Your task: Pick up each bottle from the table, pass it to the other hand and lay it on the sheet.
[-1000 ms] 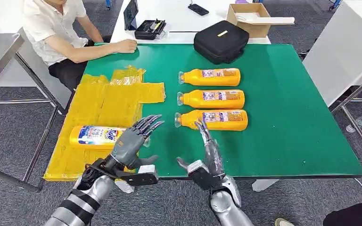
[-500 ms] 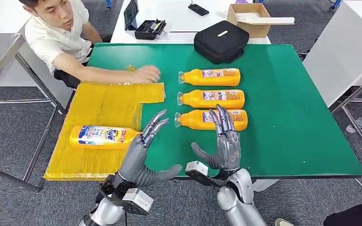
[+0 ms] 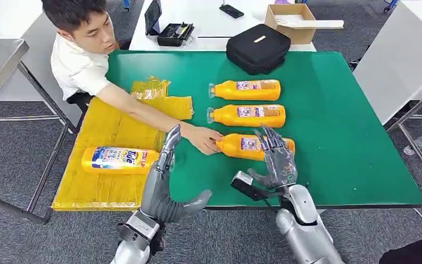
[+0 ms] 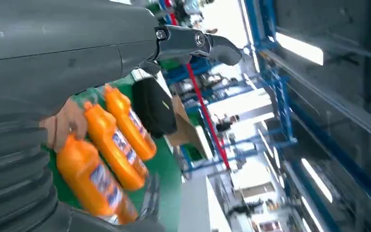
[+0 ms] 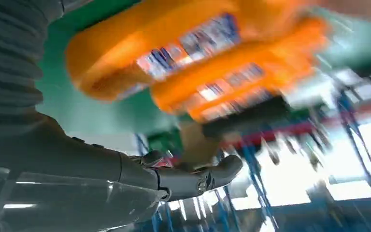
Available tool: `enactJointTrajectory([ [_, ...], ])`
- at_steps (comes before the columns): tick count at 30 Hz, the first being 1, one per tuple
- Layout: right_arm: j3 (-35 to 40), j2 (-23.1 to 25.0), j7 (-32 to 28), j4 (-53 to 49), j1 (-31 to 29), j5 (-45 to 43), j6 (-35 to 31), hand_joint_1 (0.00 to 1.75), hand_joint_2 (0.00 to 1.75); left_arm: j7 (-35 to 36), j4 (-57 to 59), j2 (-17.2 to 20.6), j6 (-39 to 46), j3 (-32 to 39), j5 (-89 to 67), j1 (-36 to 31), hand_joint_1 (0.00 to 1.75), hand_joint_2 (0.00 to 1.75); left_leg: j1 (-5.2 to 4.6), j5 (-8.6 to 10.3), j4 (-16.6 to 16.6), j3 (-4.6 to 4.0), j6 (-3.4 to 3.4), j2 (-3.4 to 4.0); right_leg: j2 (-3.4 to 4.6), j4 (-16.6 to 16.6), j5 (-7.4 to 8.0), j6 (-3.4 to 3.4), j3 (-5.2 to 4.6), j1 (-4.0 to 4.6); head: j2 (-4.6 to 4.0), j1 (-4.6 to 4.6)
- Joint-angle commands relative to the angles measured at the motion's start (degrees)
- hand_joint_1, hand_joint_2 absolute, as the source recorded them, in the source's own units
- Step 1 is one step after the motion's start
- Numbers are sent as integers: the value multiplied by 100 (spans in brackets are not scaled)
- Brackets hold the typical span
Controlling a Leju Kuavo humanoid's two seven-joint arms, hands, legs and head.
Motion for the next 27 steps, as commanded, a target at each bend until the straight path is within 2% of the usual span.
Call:
enactJointTrajectory([
  [1,-107,-586,166,1258,-733,-283,712,0,175,100,119,30,302,-39,40,0,0,175,3,1,-1,3,-6,10,8,-3,4,-10,1,4,0,-4],
  [2,19,-692,151,1365,-881,-254,812,0,175,100,139,30,313,-65,46,-28,0,175,19,2,1,3,-17,22,16,-11,13,-28,3,20,0,-2],
  [8,261,-1008,31,1586,-1283,-563,1586,0,175,118,229,-37,343,-124,90,-173,0,175,11,1,6,-4,-10,20,15,-2,10,-18,-5,12,0,-2],
  [16,1041,-1583,364,1690,-1488,-755,2343,0,175,278,305,-27,303,-181,146,-264,0,175,6,1,5,0,-9,7,4,-2,5,-14,0,7,0,-2],
  [17,1039,-1616,348,1694,-1515,-781,2367,0,175,278,315,-26,304,-181,146,-265,0,175,19,2,6,0,-18,14,8,-9,11,-29,3,21,0,-2],
  [27,1068,-1608,334,1699,-1524,-864,2408,0,175,280,321,-26,300,-184,150,-269,0,175,4,0,4,0,-6,9,6,0,4,-10,-2,5,0,-4],
])
